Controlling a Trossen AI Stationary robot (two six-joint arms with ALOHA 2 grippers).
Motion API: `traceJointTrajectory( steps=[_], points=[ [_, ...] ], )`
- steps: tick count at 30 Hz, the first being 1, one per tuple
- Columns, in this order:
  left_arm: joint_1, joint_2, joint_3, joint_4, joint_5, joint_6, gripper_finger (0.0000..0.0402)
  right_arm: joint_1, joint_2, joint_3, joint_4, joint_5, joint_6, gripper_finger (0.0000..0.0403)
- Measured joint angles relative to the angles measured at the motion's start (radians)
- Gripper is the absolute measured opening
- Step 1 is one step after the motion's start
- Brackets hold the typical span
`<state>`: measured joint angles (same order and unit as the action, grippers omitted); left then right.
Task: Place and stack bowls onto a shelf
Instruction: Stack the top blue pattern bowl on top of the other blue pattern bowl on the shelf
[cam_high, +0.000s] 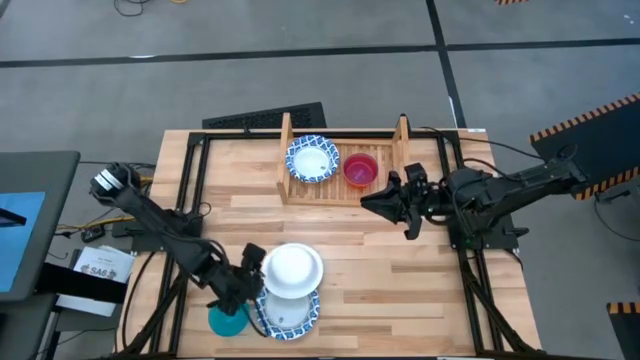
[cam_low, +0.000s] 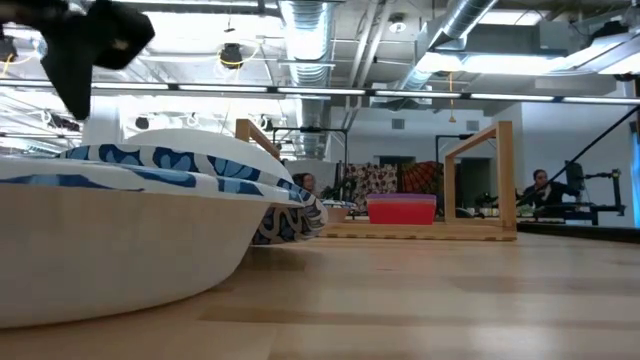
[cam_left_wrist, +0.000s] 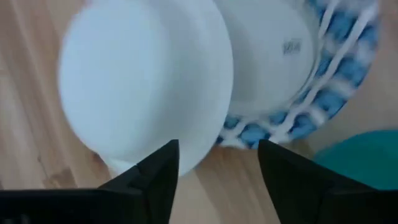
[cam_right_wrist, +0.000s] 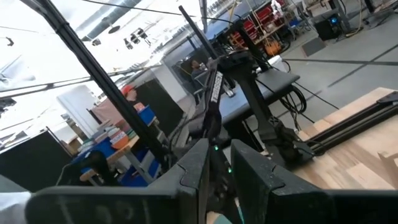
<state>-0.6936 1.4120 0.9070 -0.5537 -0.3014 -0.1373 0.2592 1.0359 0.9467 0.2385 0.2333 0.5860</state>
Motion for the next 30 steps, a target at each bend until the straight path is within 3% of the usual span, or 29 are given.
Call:
traceJointTrajectory(
  steps=[6, 14, 19, 27, 30],
  points=[
    [0.000, 0.128, 0.000, -0.004, -0.086, 0.079, 0.0214, 0.000, 0.000, 0.000, -0.005, 0.001, 0.000, 0.0095],
    [0.000, 0.191, 0.000, -0.004, -0.195, 0.043, 0.0201, 0.000, 0.000, 0.000, -0.030, 0.002, 0.000, 0.0095],
    [0.003, 0.191, 0.000, -0.001, -0.261, 0.030, 0.0151, 0.000, 0.000, 0.000, -0.032, 0.003, 0.000, 0.0095],
    [0.004, 0.191, 0.000, 0.027, -0.271, 0.028, 0.0023, 0.000, 0.000, 0.000, -0.045, 0.003, 0.013, 0.0095],
    [0.013, 0.191, 0.000, 0.048, -0.272, 0.024, 0.0006, 0.000, 0.000, 0.000, -0.044, 0.003, 0.015, 0.0095]
  ],
)
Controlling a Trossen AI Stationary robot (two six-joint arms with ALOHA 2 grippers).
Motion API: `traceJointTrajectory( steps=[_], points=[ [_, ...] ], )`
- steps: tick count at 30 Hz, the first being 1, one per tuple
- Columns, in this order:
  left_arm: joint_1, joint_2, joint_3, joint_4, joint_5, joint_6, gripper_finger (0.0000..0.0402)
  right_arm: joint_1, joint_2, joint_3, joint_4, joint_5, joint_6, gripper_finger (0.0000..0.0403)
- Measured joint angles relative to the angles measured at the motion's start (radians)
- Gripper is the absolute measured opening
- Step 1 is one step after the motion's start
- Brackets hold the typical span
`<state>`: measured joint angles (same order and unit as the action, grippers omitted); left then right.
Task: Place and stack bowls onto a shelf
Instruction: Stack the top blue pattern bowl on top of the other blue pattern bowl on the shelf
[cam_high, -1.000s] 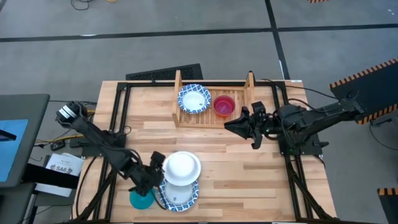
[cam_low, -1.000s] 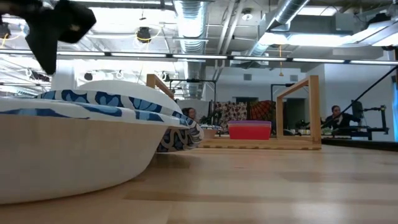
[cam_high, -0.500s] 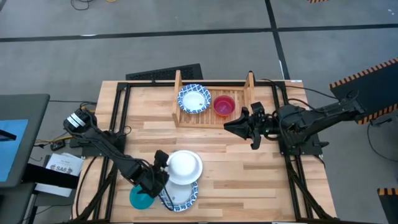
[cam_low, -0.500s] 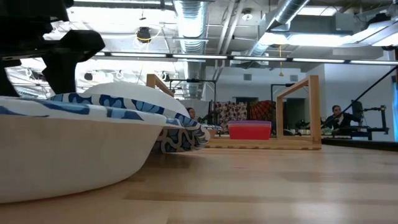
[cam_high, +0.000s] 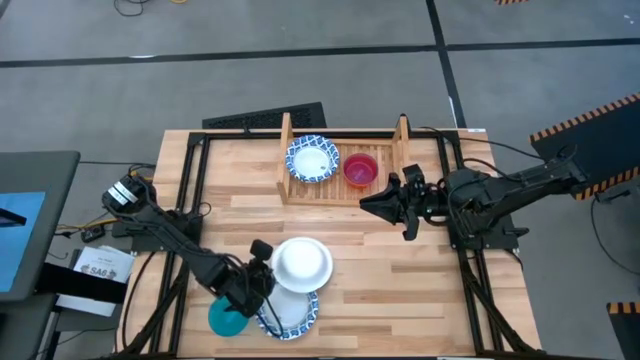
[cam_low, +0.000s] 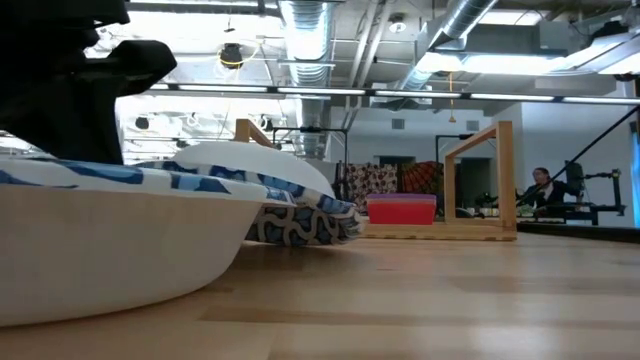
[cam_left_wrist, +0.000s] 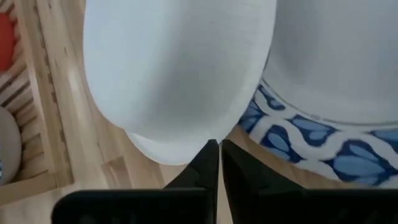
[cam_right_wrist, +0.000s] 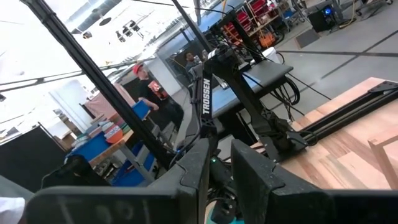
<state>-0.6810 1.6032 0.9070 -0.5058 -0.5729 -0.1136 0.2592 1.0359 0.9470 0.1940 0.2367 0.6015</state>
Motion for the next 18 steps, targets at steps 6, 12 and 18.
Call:
traceJointTrajectory(
  steps=[6, 12, 18],
  points=[
    [0.016, 0.000, 0.000, 0.010, 0.000, -0.004, 0.0000, 0.000, 0.000, 0.000, 0.000, 0.000, 0.021, 0.0095],
    [0.016, 0.000, 0.000, 0.008, 0.016, 0.005, 0.0000, 0.003, 0.000, 0.000, 0.000, 0.000, 0.027, 0.0095],
    [0.013, -0.027, 0.048, -0.032, 0.027, 0.058, 0.0006, 0.003, 0.000, 0.000, 0.000, 0.000, 0.030, 0.0095]
  ],
)
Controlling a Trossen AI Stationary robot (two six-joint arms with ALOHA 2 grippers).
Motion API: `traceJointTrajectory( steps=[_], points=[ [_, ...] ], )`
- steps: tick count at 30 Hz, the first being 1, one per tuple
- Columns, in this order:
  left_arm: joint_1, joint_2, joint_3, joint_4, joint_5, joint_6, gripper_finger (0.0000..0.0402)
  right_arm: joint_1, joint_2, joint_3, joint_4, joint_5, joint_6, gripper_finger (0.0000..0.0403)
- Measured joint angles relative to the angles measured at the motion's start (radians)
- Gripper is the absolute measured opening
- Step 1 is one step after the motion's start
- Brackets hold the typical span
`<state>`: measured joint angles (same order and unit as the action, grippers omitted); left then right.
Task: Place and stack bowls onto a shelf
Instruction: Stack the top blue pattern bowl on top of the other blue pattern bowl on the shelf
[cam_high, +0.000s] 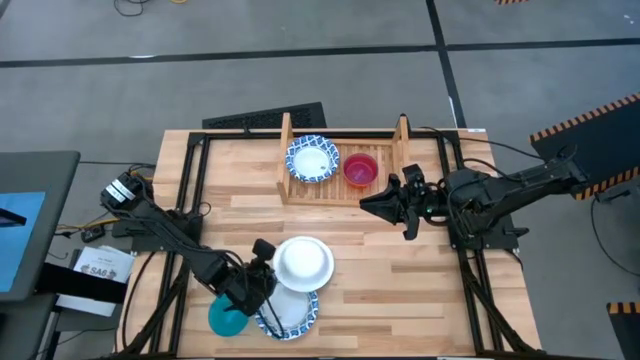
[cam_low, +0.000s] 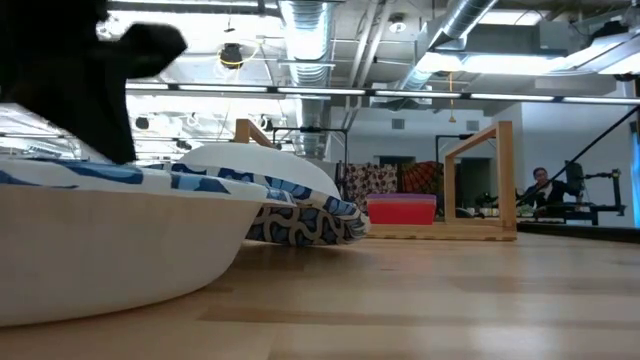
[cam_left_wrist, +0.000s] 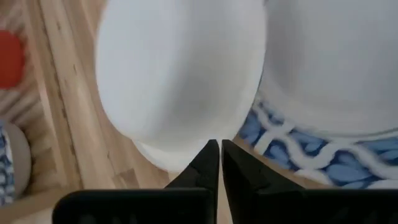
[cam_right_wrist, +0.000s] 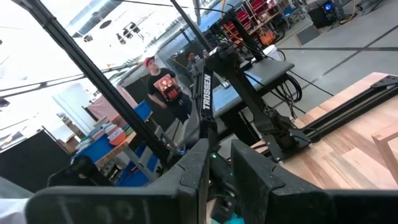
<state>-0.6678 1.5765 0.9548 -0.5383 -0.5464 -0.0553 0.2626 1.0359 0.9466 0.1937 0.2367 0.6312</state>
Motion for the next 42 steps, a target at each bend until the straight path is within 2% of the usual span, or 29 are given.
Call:
traceJointTrajectory(
  steps=[7, 13, 18, 22, 25, 31, 36, 42],
  points=[
    [0.000, -0.079, -0.021, -0.053, 0.040, 0.030, 0.0049, 0.000, 0.000, 0.000, -0.001, 0.000, 0.013, 0.0095],
    [0.000, -0.139, -0.175, 0.087, 0.053, 0.050, 0.0100, -0.001, 0.000, 0.000, -0.009, 0.000, 0.034, 0.0095],
    [0.013, -0.147, -0.293, 0.242, 0.043, 0.238, 0.0127, -0.001, 0.000, 0.000, -0.010, 0.042, 0.034, 0.0095],
    [0.040, -0.146, -0.363, 0.340, -0.004, 0.338, 0.0131, -0.002, 0.000, 0.000, -0.012, 0.069, 0.054, 0.0095],
    [0.043, -0.146, -0.369, 0.357, -0.040, 0.348, 0.0132, -0.002, 0.000, 0.000, -0.018, 0.080, 0.076, 0.0095],
    [0.046, -0.146, -0.369, 0.444, -0.042, 0.411, 0.0132, -0.002, 0.000, 0.000, -0.042, 0.080, 0.077, 0.0095],
    [0.092, -0.146, -0.368, 0.491, -0.033, 0.459, 0.0132, -0.004, 0.000, 0.000, -0.061, 0.085, 0.079, 0.0095],
    [0.126, -0.135, -0.368, 0.508, 0.055, 0.502, 0.0132, -0.005, 0.000, 0.000, -0.061, 0.088, 0.079, 0.0095]
  ],
)
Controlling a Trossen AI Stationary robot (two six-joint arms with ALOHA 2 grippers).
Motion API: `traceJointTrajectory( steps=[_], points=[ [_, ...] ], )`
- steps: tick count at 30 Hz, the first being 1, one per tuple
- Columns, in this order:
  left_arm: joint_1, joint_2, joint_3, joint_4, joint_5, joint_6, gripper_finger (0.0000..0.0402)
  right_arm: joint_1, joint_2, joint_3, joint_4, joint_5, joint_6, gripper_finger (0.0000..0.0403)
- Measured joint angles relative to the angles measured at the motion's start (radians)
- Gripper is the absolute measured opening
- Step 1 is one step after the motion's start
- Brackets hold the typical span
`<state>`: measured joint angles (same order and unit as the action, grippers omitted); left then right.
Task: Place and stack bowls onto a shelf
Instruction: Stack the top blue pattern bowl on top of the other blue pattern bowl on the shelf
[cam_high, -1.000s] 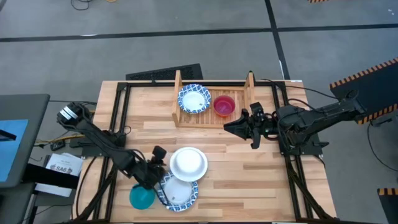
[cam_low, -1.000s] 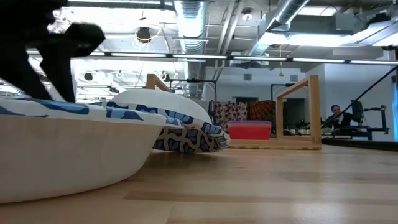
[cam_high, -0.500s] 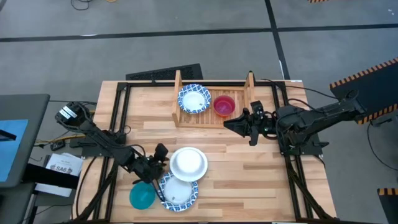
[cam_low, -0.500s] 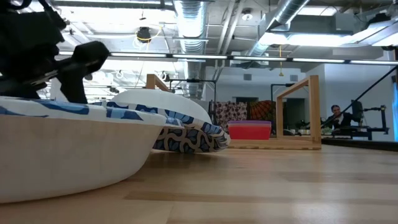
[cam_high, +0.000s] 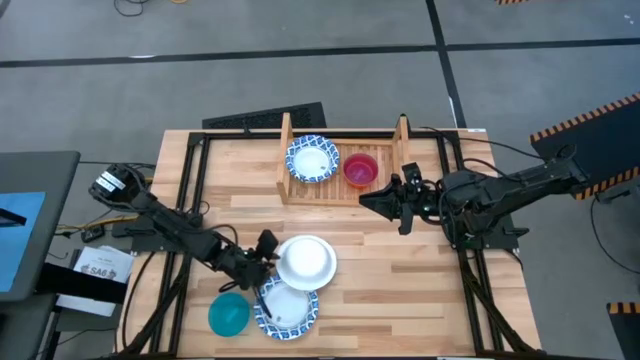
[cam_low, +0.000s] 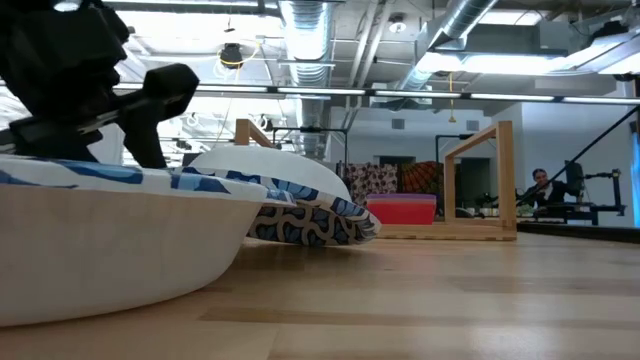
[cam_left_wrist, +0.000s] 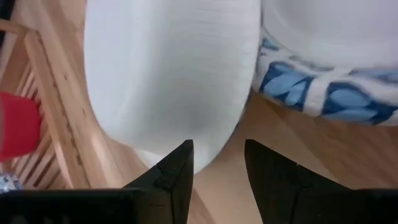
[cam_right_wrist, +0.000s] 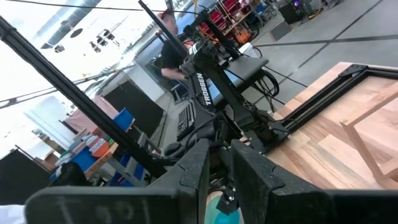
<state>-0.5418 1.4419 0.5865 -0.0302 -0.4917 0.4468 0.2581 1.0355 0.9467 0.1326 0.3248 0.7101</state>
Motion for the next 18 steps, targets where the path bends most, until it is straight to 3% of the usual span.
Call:
traceJointTrajectory(
  steps=[13, 18],
  points=[
    [0.078, 0.000, -0.068, 0.161, 0.050, 0.094, 0.0131, 0.000, 0.000, 0.000, 0.002, 0.000, 0.000, 0.0095],
    [0.091, 0.000, -0.068, 0.179, 0.094, 0.094, 0.0100, 0.000, 0.000, 0.000, 0.002, 0.018, -0.003, 0.0095]
  ],
)
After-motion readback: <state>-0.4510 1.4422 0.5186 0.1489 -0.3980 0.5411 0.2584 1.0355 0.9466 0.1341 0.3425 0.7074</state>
